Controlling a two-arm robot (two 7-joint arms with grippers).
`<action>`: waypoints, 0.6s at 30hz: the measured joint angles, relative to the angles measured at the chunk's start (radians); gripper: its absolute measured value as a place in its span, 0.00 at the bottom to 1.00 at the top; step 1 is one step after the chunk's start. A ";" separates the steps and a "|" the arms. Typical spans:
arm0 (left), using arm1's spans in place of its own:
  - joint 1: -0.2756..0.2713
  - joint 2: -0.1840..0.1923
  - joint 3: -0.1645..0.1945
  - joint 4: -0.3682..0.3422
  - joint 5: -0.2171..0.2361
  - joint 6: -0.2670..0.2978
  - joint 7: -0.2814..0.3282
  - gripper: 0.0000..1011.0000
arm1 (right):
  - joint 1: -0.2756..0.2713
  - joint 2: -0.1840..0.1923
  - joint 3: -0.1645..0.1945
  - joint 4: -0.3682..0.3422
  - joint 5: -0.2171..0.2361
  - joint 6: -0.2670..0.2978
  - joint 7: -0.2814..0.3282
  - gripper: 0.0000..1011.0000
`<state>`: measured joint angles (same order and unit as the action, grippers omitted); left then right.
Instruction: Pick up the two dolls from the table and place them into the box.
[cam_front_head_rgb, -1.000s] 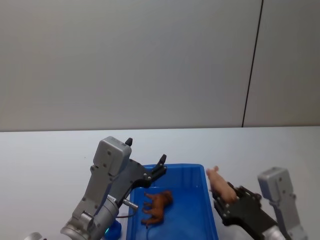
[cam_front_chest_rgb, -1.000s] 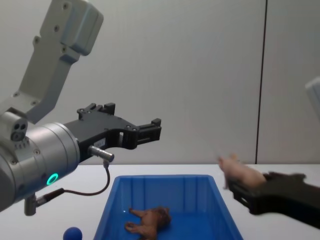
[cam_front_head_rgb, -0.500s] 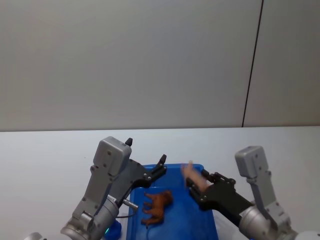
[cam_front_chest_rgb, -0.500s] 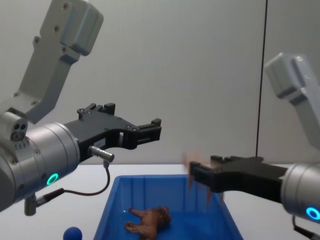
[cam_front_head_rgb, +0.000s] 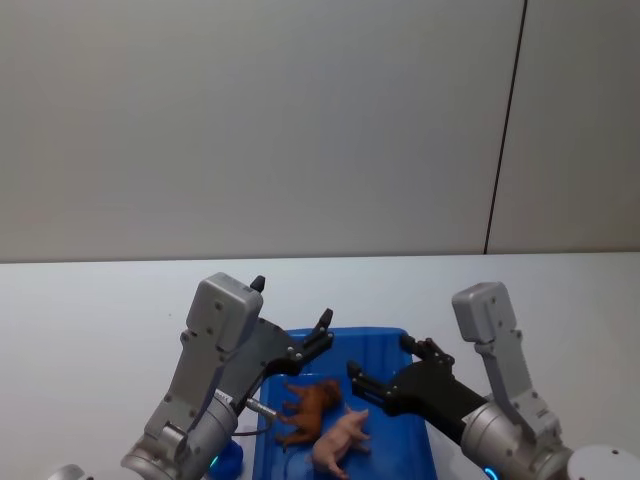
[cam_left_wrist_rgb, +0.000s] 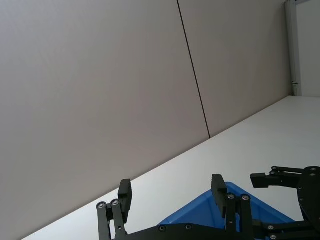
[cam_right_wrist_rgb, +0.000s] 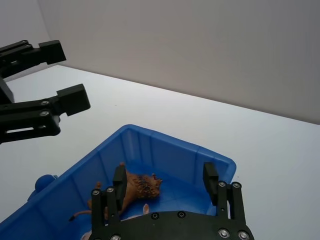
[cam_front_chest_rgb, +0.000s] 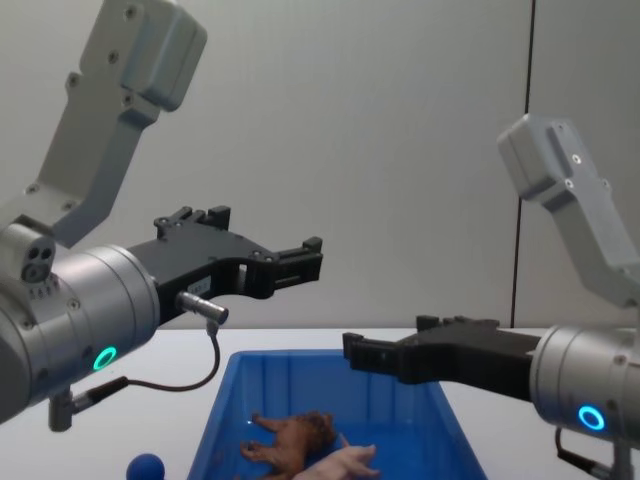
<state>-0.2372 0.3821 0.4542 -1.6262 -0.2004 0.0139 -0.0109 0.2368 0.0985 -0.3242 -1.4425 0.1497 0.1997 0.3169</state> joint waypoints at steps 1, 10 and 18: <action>0.000 0.000 0.000 0.000 0.000 0.000 0.000 0.99 | 0.000 0.000 0.001 0.000 0.001 0.001 -0.003 0.91; 0.000 0.000 0.000 0.000 0.000 0.000 0.000 0.99 | -0.023 0.015 0.014 -0.023 0.017 0.005 -0.066 0.99; 0.000 0.000 0.000 0.000 0.000 0.000 0.000 0.99 | -0.065 0.044 0.034 -0.068 0.036 -0.006 -0.130 0.99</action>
<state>-0.2372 0.3821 0.4542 -1.6262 -0.2004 0.0139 -0.0109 0.1716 0.1427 -0.2898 -1.5101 0.1857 0.1935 0.1867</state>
